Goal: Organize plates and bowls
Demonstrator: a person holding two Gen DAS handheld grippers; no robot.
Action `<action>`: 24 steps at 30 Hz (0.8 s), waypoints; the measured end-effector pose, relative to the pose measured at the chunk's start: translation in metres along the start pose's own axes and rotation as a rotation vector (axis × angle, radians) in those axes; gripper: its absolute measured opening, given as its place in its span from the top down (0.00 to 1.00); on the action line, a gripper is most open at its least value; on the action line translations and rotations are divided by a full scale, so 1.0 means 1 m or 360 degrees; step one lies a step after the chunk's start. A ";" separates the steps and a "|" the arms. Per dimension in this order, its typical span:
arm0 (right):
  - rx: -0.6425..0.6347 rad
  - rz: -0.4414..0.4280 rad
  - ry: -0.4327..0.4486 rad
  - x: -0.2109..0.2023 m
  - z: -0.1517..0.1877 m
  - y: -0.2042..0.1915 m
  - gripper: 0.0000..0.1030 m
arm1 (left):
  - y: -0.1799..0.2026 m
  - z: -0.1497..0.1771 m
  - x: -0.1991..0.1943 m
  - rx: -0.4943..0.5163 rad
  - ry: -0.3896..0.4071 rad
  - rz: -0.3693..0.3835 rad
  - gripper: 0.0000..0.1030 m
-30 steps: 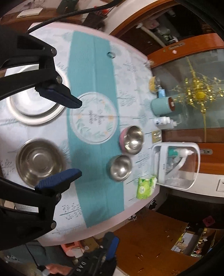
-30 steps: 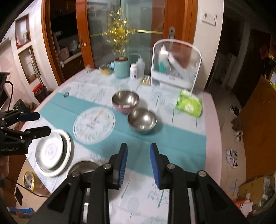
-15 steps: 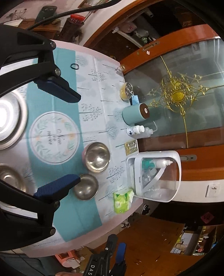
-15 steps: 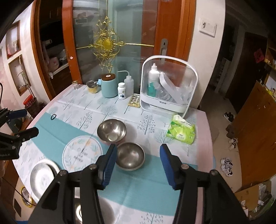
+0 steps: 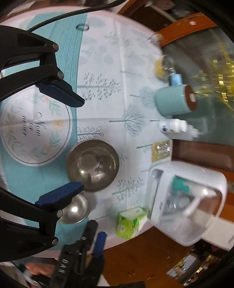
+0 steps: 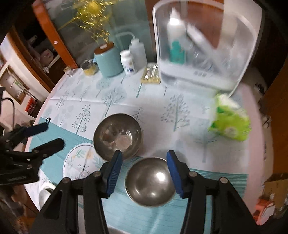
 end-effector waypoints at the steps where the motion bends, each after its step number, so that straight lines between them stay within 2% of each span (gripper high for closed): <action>1: 0.0014 -0.0010 -0.0012 0.007 -0.002 0.001 0.50 | -0.003 -0.003 0.013 -0.0023 -0.0028 0.0003 0.21; 4: 0.0063 -0.0038 -0.0071 0.042 -0.009 0.006 0.50 | -0.011 -0.011 0.048 -0.0075 -0.0098 0.0017 0.26; 11: 0.0121 -0.0073 -0.0219 0.095 -0.012 0.011 0.50 | -0.018 -0.012 0.094 -0.0094 -0.0262 0.0101 0.42; 14: 0.0149 -0.0105 -0.0269 0.109 -0.011 0.014 0.58 | -0.018 -0.009 0.109 -0.0084 -0.0339 0.0131 0.50; 16: 0.0176 -0.0141 -0.0310 0.117 -0.009 0.016 0.68 | -0.018 -0.006 0.116 -0.0081 -0.0387 0.0157 0.67; 18: 0.0202 -0.0193 -0.0331 0.122 -0.008 0.017 0.81 | -0.017 -0.004 0.122 -0.0081 -0.0442 0.0197 0.80; 19: 0.0222 -0.0226 -0.0334 0.124 -0.007 0.018 0.84 | -0.017 -0.003 0.122 -0.0076 -0.0451 0.0203 0.85; 20: 0.0228 -0.0250 -0.0338 0.125 -0.007 0.017 0.91 | -0.016 -0.002 0.122 -0.0064 -0.0450 0.0191 0.85; 24: 0.0221 -0.0250 -0.0332 0.123 -0.008 0.013 0.91 | -0.010 0.002 0.120 0.0006 -0.0434 0.0124 0.86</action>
Point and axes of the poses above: each gripper's, at about its wrist camera, not at the fingertips, and x roughly the way its jaws point, y to its right, z to its underside, the point moved 2 cm from there along x, roughly the way its jaws point, and after that the axes turned 11 degrees about -x, right-handed, at the moved point
